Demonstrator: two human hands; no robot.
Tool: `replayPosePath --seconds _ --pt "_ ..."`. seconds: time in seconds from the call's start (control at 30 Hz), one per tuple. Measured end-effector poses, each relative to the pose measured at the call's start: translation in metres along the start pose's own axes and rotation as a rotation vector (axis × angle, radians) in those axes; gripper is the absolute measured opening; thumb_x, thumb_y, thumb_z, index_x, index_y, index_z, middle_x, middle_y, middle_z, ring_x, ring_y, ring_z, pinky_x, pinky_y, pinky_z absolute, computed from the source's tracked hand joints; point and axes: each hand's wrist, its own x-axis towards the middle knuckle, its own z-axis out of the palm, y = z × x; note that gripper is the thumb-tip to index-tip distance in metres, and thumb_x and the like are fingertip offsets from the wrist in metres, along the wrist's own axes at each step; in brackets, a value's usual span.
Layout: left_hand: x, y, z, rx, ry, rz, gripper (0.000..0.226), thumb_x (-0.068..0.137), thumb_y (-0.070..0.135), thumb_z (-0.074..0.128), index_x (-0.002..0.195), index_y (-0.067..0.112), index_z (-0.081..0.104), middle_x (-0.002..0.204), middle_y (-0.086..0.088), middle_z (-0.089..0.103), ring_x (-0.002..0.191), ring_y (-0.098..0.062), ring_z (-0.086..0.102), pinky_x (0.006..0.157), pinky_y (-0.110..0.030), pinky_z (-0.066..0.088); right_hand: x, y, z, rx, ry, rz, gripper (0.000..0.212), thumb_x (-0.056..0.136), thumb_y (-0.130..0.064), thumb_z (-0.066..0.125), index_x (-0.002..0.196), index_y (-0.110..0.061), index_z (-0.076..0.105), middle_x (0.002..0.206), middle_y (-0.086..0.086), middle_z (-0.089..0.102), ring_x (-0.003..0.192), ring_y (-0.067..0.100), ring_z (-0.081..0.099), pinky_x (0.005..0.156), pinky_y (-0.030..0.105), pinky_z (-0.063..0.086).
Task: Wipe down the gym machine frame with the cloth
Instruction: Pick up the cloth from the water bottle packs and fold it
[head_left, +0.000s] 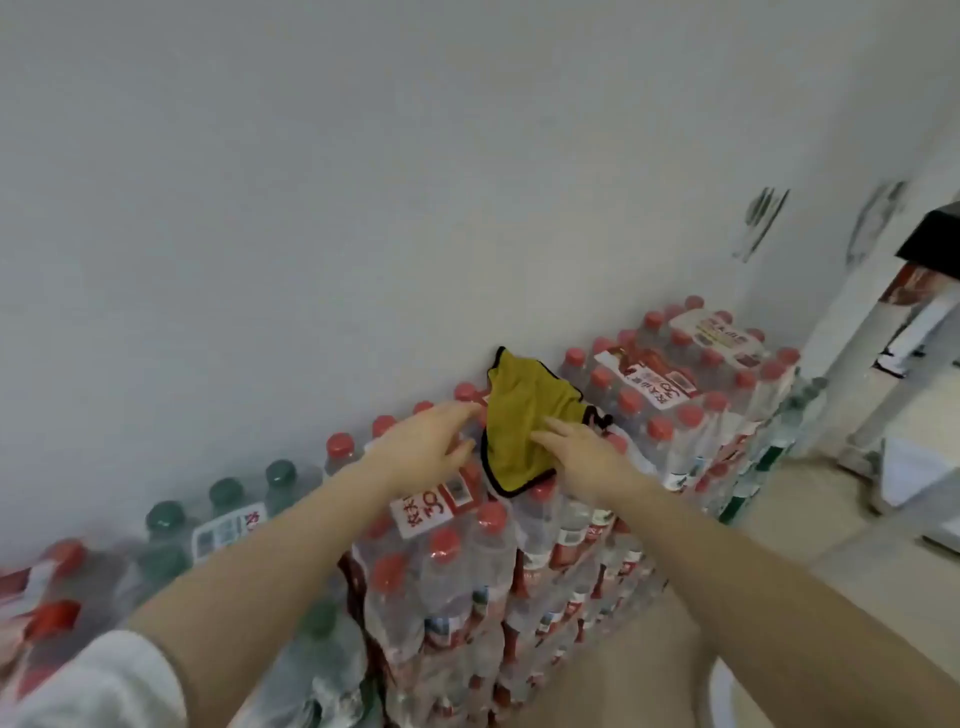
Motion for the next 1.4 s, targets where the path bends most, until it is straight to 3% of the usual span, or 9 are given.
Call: replayPosePath --seconds 0.33,0.47,0.53,0.8,0.93,1.07,1.17,1.23,1.4 --pt "0.047 -0.040 0.007 -0.053 -0.072 0.043 0.045 0.096 0.026 0.044 0.141 0.021 0.035 0.136 0.000 0.047 0.106 -0.017 0.055 0.086 -0.029 0.045 0.050 0.009 -0.001 -0.016 -0.198 -0.157 0.068 0.083 -0.044 0.063 0.141 -0.023 0.035 0.152 -0.002 0.022 0.138 0.021 0.023 0.112 0.036 0.025" --pt "0.045 -0.037 0.015 -0.049 -0.079 0.056 0.043 0.096 0.025 0.044 0.139 0.019 0.039 0.135 -0.002 0.048 0.108 -0.017 0.055 0.090 -0.031 0.046 0.044 0.016 0.007 -0.057 0.058 -0.266 0.008 0.087 -0.013 0.059 0.095 -0.011 0.056 0.106 0.007 0.053 0.096 0.028 0.052 0.078 0.042 0.048" --pt "0.046 -0.031 0.019 -0.051 -0.120 0.057 0.042 0.096 0.027 0.044 0.138 0.020 0.040 0.135 -0.002 0.048 0.110 -0.017 0.054 0.092 -0.032 0.045 0.044 0.018 0.011 -0.112 0.114 -0.264 0.008 0.086 -0.007 0.059 0.085 -0.010 0.052 0.089 0.008 0.054 0.077 0.027 0.052 0.063 0.042 0.047" --pt "0.067 0.020 0.005 -0.505 0.028 0.038 0.065 0.082 0.036 0.066 0.138 0.022 0.036 0.126 0.010 0.050 0.113 -0.006 0.049 0.093 -0.020 0.039 0.034 0.011 -0.072 0.575 0.273 -0.038 0.012 0.101 -0.022 0.035 0.100 -0.012 0.041 0.086 0.005 0.056 0.077 0.018 0.054 0.068 0.032 0.043" --pt "0.075 0.048 -0.003 -0.774 0.287 -0.013 0.017 0.087 0.012 0.061 0.100 0.020 0.054 0.088 0.006 0.060 0.085 -0.009 0.058 0.072 -0.015 0.047 0.019 0.012 -0.099 0.830 0.211 -0.086 0.017 0.098 -0.031 0.043 0.093 -0.022 0.057 0.092 0.001 0.063 0.087 0.015 0.060 0.078 0.035 0.050" --pt "0.078 0.073 -0.031 -1.156 0.305 -0.181 0.027 0.091 0.005 0.048 0.073 0.019 0.063 0.071 -0.001 0.065 0.075 -0.018 0.060 0.072 -0.030 0.049 -0.011 0.034 -0.118 1.101 0.064 -0.068 0.024 0.091 -0.051 0.047 0.107 -0.038 0.060 0.113 -0.002 0.061 0.106 0.017 0.058 0.094 0.034 0.046" --pt "0.077 0.089 -0.043 -1.234 0.182 -0.294 0.026 0.090 0.021 0.051 0.067 0.014 0.063 0.058 -0.003 0.065 0.063 -0.020 0.061 0.065 -0.030 0.048 -0.039 0.049 -0.116 0.612 0.016 -0.140 0.055 0.082 -0.039 0.067 0.129 -0.037 0.040 0.123 -0.007 0.050 0.110 0.010 0.051 0.094 0.027 0.043" --pt "0.074 0.100 -0.043 -1.261 0.085 -0.333 0.026 0.088 0.027 0.053 0.069 0.013 0.063 0.056 -0.005 0.063 0.057 -0.020 0.059 0.062 -0.028 0.046 -0.050 0.057 -0.110 0.357 0.110 -0.123 0.045 0.085 -0.021 0.063 0.125 -0.025 0.042 0.114 -0.001 0.052 0.102 0.016 0.053 0.086 0.032 0.045" --pt "0.072 0.112 -0.028 -1.333 0.125 -0.368 0.017 0.091 0.026 0.054 0.082 0.014 0.062 0.081 -0.007 0.066 0.077 -0.020 0.061 0.079 -0.032 0.048 -0.085 0.101 -0.094 0.497 0.159 0.265 0.012 0.095 -0.015 0.047 0.102 -0.015 0.056 0.100 0.005 0.058 0.093 0.024 0.056 0.081 0.036 0.044"
